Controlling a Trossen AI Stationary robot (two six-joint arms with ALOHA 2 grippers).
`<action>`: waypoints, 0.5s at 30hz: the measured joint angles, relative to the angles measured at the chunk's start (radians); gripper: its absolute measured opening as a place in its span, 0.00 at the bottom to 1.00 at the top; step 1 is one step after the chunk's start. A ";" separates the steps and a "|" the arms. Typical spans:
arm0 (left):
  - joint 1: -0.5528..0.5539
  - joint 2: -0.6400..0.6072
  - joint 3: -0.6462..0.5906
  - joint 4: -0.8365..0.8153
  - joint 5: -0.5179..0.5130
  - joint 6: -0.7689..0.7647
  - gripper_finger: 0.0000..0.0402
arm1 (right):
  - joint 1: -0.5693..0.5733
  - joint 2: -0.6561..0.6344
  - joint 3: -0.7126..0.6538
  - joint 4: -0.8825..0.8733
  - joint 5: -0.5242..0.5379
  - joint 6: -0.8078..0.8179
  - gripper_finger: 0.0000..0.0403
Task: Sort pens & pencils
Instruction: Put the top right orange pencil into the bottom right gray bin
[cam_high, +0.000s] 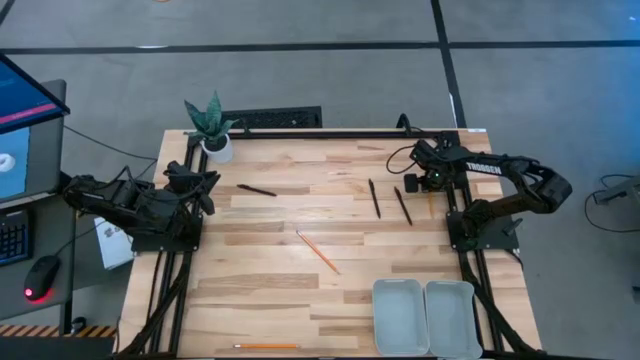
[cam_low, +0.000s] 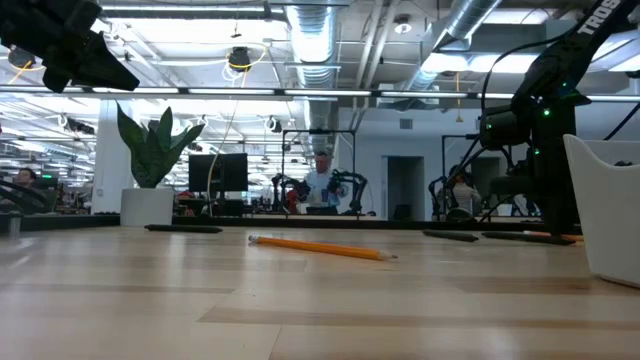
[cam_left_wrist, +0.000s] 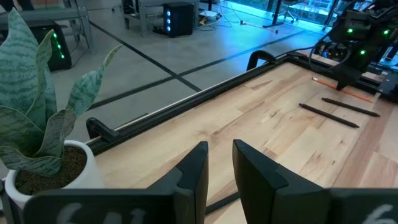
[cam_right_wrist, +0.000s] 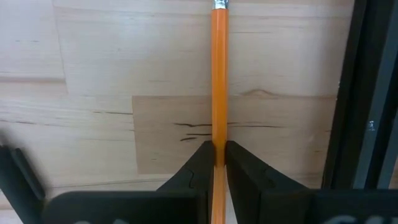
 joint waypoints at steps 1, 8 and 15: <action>0.000 0.000 0.000 0.000 0.000 0.000 0.16 | 0.001 0.000 0.003 -0.004 0.000 0.000 0.15; 0.000 0.000 0.000 0.000 0.000 0.000 0.16 | 0.030 0.005 0.065 -0.077 0.000 -0.003 0.14; 0.000 0.000 0.000 0.000 0.000 0.000 0.16 | 0.066 0.003 0.130 -0.156 0.000 0.000 0.14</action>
